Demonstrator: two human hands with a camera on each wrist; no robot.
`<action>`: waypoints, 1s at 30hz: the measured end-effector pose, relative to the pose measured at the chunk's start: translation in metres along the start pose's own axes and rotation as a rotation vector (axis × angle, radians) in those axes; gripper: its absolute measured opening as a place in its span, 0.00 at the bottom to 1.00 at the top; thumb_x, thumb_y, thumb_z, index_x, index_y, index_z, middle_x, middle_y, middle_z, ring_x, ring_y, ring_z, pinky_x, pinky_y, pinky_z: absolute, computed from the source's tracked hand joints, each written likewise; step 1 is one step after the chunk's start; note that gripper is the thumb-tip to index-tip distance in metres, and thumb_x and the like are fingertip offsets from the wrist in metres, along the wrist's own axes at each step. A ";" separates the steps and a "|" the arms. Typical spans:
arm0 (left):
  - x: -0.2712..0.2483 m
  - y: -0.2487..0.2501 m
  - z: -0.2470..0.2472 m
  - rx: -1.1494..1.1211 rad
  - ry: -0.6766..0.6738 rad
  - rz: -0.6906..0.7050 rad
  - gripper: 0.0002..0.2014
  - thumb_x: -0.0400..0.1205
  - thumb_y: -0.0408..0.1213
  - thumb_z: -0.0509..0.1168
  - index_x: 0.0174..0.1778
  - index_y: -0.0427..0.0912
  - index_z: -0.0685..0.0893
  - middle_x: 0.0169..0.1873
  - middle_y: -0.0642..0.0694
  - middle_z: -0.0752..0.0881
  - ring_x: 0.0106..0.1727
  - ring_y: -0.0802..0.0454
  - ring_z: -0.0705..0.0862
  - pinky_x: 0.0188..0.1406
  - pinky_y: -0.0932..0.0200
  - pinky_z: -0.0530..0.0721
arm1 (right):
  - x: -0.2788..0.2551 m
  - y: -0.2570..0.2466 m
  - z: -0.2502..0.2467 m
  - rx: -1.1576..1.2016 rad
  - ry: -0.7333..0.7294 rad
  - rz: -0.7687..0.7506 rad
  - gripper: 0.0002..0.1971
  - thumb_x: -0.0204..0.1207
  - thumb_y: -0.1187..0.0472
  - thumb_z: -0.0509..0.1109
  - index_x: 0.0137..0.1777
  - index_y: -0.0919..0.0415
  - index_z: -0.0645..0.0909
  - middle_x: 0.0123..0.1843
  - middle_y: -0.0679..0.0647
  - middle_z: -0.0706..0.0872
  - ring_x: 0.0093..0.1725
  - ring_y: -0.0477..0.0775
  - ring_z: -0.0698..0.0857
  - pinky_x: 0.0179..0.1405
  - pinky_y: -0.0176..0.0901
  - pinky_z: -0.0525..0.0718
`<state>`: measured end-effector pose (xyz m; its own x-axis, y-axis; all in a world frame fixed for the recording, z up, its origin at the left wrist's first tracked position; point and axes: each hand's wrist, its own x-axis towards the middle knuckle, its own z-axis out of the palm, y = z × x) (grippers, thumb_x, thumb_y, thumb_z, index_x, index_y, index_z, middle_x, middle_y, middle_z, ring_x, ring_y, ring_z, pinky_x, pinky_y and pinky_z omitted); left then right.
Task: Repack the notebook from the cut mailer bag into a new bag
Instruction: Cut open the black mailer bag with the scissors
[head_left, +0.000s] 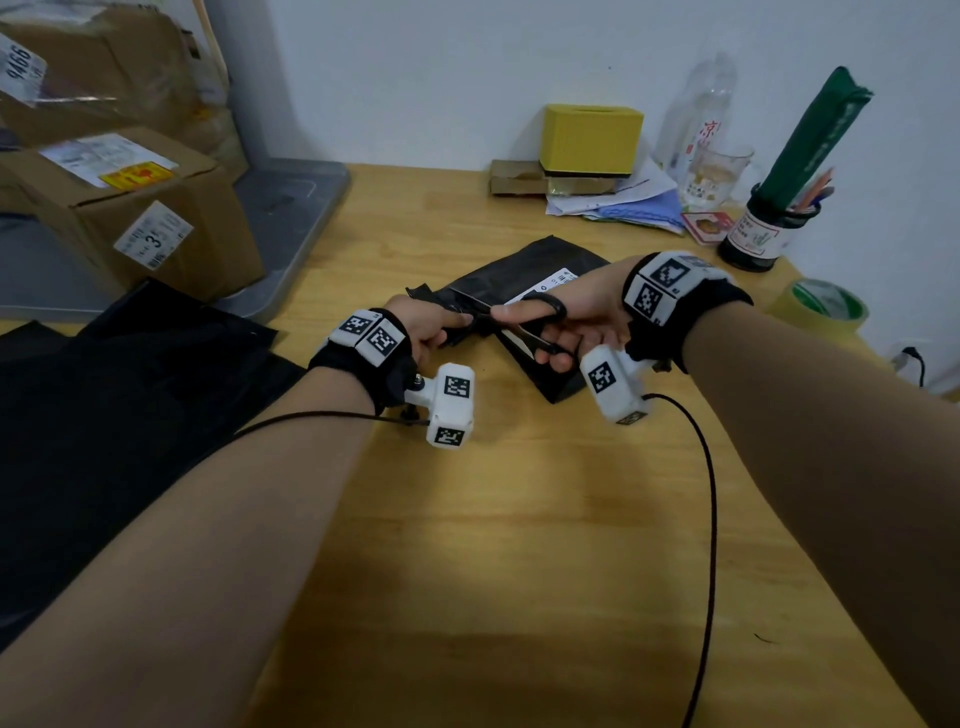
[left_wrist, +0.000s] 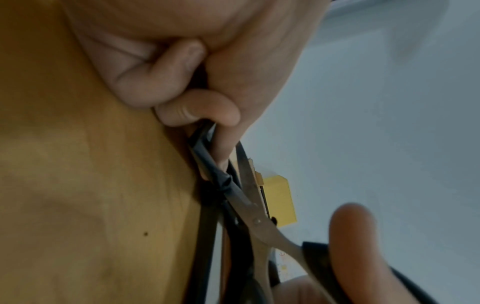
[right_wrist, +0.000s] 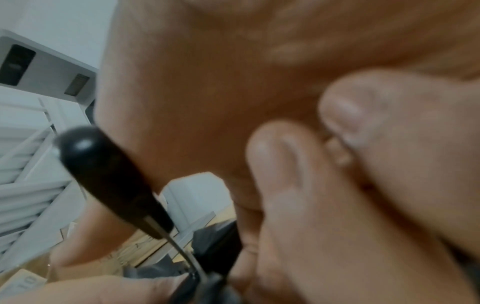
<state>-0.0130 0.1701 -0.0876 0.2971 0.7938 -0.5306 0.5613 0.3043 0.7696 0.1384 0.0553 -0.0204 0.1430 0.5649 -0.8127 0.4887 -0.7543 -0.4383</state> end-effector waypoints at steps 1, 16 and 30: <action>0.001 0.001 0.000 -0.012 -0.004 -0.009 0.18 0.76 0.43 0.78 0.37 0.42 0.73 0.24 0.47 0.69 0.21 0.53 0.59 0.19 0.63 0.59 | 0.003 -0.001 -0.002 -0.007 -0.007 -0.001 0.34 0.69 0.24 0.65 0.39 0.60 0.78 0.28 0.53 0.80 0.12 0.42 0.69 0.09 0.28 0.65; 0.007 0.004 -0.005 -0.073 -0.040 -0.056 0.17 0.76 0.41 0.78 0.37 0.44 0.74 0.17 0.49 0.68 0.12 0.58 0.59 0.15 0.71 0.56 | 0.041 0.012 -0.012 0.118 -0.076 -0.063 0.34 0.58 0.20 0.73 0.34 0.54 0.79 0.26 0.46 0.76 0.14 0.40 0.61 0.16 0.28 0.53; 0.014 -0.004 -0.005 -0.137 0.016 0.011 0.15 0.74 0.38 0.80 0.43 0.42 0.77 0.28 0.48 0.72 0.25 0.56 0.64 0.14 0.69 0.57 | 0.045 0.005 -0.009 0.117 -0.069 -0.098 0.33 0.63 0.21 0.71 0.34 0.54 0.77 0.25 0.46 0.75 0.14 0.40 0.60 0.16 0.26 0.54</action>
<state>-0.0151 0.1825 -0.0965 0.2903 0.8054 -0.5168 0.4467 0.3636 0.8175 0.1548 0.0802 -0.0554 0.0385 0.6161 -0.7867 0.3937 -0.7330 -0.5548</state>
